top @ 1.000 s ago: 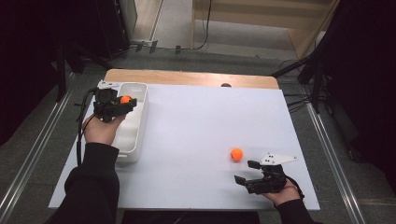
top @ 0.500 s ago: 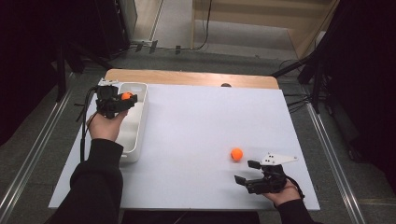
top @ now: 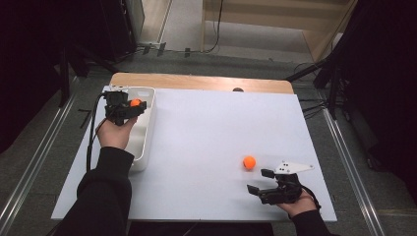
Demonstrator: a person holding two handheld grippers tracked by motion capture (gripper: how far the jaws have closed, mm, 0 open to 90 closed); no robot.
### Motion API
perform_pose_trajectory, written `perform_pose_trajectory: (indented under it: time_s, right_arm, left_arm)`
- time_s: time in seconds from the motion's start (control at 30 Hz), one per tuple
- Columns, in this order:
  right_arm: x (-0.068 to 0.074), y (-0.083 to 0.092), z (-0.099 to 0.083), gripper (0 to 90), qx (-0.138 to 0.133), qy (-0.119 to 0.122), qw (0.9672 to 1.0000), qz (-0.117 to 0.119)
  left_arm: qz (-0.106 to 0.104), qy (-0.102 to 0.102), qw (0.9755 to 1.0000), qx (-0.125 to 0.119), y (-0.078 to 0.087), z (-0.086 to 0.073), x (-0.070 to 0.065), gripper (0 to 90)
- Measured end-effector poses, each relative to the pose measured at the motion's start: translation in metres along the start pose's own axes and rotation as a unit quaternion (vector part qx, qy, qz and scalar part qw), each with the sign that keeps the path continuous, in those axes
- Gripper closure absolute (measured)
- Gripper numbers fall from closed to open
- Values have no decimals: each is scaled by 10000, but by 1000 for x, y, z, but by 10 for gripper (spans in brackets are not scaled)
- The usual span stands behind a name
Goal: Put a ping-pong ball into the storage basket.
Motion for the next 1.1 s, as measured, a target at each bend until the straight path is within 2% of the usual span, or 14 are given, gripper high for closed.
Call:
perform_pose_trajectory:
  time_s: [0.43, 0.7, 0.8, 1.1]
  right_arm:
    - [0, 0, 0, 136, -11, -18, 10000, 6]
    - [0, 0, 0, 136, -19, 5, 10000, 7]
    - [0, 0, 0, 136, -8, 5, 10000, 14]
    - [1, 0, 0, 136, 4, 3, 10000, 19]
  left_arm:
    - [35, 65, 9998, 187, -7, -5, 4, 509]
    - [11, 90, 9997, 206, -7, -5, 3, 503]
    - [-27, 120, 9998, 162, -7, -4, 3, 396]
    - [-124, 183, 9997, 132, -4, -2, 2, 340]
Point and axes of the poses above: each handheld gripper's, and its own axes: y roughly backward along the jaws, z roughly out of its top, x roughly to its left, the point moved 7 cm from there along -y, roughly forward along the jaws, and after that the axes turned 6 degrees about -z, right-handed, at the moved point
